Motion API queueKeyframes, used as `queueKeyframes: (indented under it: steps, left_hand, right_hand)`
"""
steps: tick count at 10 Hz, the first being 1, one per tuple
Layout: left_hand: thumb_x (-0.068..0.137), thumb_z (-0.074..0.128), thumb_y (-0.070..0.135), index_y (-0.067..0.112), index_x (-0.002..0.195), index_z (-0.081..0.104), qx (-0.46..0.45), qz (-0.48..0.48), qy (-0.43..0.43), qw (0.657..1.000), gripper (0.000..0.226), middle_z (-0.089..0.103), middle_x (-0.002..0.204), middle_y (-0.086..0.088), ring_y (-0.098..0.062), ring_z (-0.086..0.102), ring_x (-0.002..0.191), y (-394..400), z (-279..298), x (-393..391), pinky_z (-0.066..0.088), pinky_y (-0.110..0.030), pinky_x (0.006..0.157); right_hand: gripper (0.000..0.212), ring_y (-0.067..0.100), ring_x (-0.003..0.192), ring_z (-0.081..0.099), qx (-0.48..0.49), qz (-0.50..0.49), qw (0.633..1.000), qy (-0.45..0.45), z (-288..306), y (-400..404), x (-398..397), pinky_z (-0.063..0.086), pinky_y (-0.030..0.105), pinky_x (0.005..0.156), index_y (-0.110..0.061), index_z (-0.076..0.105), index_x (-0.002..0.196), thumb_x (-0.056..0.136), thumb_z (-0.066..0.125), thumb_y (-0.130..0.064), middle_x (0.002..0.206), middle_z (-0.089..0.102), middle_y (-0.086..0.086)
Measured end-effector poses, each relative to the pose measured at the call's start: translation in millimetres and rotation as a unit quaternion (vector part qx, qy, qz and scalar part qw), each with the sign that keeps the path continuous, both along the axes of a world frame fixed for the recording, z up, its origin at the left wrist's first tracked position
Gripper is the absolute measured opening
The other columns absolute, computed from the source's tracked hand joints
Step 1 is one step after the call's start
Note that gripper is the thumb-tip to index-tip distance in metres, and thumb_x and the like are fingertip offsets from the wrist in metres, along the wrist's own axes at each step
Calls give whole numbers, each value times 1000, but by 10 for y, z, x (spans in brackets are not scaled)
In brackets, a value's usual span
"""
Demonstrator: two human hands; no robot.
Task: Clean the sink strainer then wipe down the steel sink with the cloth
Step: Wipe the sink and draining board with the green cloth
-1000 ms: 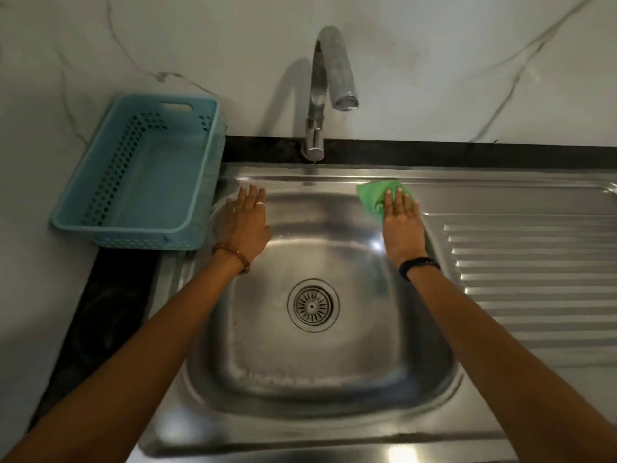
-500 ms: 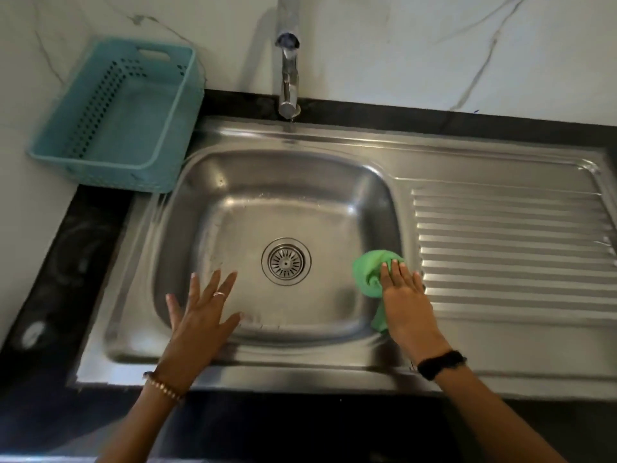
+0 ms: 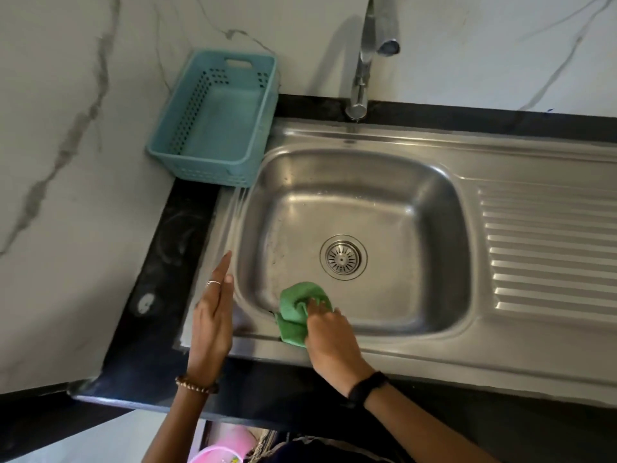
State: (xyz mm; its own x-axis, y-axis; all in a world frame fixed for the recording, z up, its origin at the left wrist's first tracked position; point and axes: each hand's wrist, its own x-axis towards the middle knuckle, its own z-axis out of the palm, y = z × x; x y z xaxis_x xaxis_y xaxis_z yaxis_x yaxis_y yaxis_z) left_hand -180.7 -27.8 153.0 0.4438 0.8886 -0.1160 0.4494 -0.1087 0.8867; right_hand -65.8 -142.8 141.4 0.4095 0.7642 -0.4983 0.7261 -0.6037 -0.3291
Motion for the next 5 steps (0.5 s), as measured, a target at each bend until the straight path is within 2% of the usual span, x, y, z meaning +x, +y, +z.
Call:
queueKeyframes:
  steps: [1,2,3,4,5]
  left_hand:
    - [98,36,28,20,137,44,-54,28,-51,997,41,45,140,13,3,37,131,108,9,-109,26,-6,105]
    - [97,34,33,23,137,44,-71,33,-66,995,42,44,140,14,2,36,131,196,65,-127,25,-16,108]
    - [97,35,34,27,134,46,-59,27,-80,995,39,46,133,20,18,41,120,268,105,-90,28,4,95]
    - [94,35,44,32,132,47,-110,11,-121,987,42,48,132,23,22,41,116,369,81,-47,29,1,98]
    - [95,27,46,32,139,36,-65,-56,-21,996,47,33,151,2,2,31,133,433,48,6,18,-25,115]
  right_hand:
    - [49,36,122,46,15,22,1000,-1,-44,373,-217,31,41,105,7,29,137,90,41,-2,135,48,25]
    - [38,39,114,52,63,-28,995,73,-18,693,-318,40,35,92,3,42,128,90,40,-3,127,55,23]
    - [29,36,108,59,142,-162,952,218,91,939,-126,43,24,77,-2,57,116,95,37,-7,119,62,20]
    - [32,25,108,62,234,-262,855,381,249,954,153,48,22,85,-8,54,127,98,41,-12,125,61,11]
    - [25,17,85,70,287,-347,705,548,422,796,444,57,22,72,-14,63,113,95,46,-15,109,70,5]
